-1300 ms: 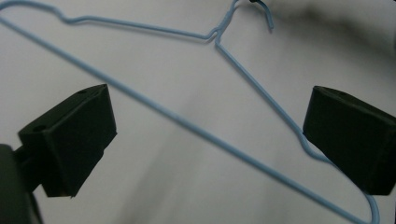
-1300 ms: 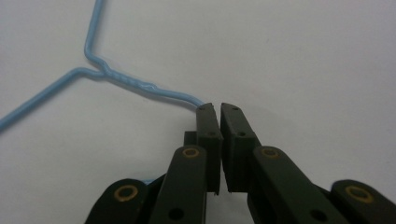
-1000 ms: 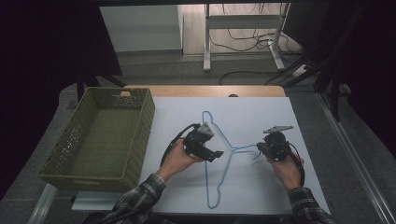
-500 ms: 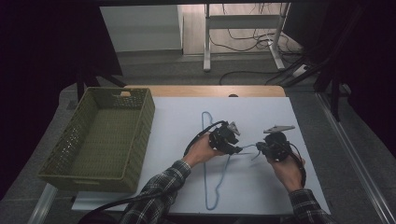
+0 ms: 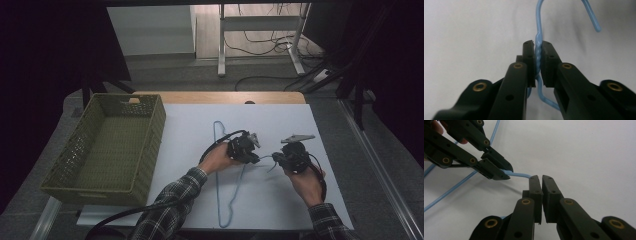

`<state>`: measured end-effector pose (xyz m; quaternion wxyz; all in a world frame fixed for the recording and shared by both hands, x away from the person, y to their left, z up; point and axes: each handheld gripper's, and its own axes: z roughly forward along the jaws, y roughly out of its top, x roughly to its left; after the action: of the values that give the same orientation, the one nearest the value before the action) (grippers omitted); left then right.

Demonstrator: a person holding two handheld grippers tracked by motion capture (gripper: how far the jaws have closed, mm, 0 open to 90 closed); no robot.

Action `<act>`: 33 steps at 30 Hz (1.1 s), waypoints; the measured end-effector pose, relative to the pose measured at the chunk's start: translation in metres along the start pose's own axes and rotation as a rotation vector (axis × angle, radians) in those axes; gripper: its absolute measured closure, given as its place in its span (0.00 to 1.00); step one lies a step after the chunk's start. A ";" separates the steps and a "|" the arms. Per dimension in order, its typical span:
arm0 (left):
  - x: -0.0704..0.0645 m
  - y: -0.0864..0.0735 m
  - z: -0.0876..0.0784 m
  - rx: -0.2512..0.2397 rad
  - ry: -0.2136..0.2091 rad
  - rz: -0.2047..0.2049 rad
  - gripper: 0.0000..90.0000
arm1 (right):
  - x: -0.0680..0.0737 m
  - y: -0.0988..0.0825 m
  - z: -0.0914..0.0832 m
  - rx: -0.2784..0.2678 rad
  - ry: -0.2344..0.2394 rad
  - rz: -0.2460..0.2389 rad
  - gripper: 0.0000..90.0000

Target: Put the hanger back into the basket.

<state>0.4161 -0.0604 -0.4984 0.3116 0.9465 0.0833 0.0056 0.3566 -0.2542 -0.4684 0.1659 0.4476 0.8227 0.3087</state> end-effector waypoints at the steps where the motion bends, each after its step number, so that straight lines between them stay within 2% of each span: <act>1: -0.001 0.001 -0.001 0.005 0.010 0.014 0.95 | 0.000 0.000 -0.001 -0.004 0.003 0.008 0.95; 2: -0.001 0.001 -0.004 0.001 0.020 0.016 0.95 | 0.000 0.001 -0.001 -0.012 0.008 0.012 0.91; 3: 0.000 0.001 -0.006 -0.005 0.006 0.016 0.95 | 0.000 0.001 -0.002 -0.018 0.011 0.020 0.85; 4: 0.000 0.002 -0.009 -0.002 0.016 0.020 0.95 | 0.000 0.001 -0.004 -0.025 0.010 0.024 0.82; 7: 0.000 0.002 -0.016 -0.010 0.031 0.002 0.96 | -0.001 0.002 -0.015 -0.068 0.028 0.049 0.75; 13: 0.003 0.001 -0.035 -0.034 0.100 -0.047 0.96 | 0.000 -0.004 -0.051 -0.138 0.034 0.081 0.69; 16: 0.004 -0.001 -0.047 -0.067 0.120 -0.081 0.96 | 0.006 -0.008 -0.058 -0.131 0.089 0.097 0.68; 20: 0.002 -0.001 -0.061 -0.109 0.150 -0.119 0.95 | 0.029 -0.009 -0.048 -0.088 0.174 0.080 0.66; 23: -0.002 0.000 -0.067 -0.123 0.176 -0.133 0.95 | 0.050 0.000 -0.035 -0.074 0.240 0.067 0.64; 25: -0.005 0.000 -0.070 -0.136 0.185 -0.149 0.95 | 0.061 0.007 -0.026 -0.073 0.276 0.080 0.62; 27: -0.007 0.001 -0.072 -0.151 0.192 -0.165 0.95 | 0.070 0.013 -0.017 -0.068 0.284 0.076 0.62; 29: -0.010 0.001 -0.073 -0.164 0.196 -0.176 0.95 | 0.076 0.017 -0.009 -0.061 0.256 0.069 0.62; 31: -0.012 0.001 -0.073 -0.173 0.194 -0.188 0.95 | 0.078 0.019 -0.002 -0.055 0.241 0.069 0.65; 33: -0.013 0.001 -0.074 -0.185 0.186 -0.198 0.95 | 0.078 0.019 0.002 -0.047 0.250 0.086 0.68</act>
<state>0.3986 -0.0200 -0.4373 0.3875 0.8963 0.2037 0.0704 0.3277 -0.1804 -0.4571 0.0588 0.4365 0.8096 0.3880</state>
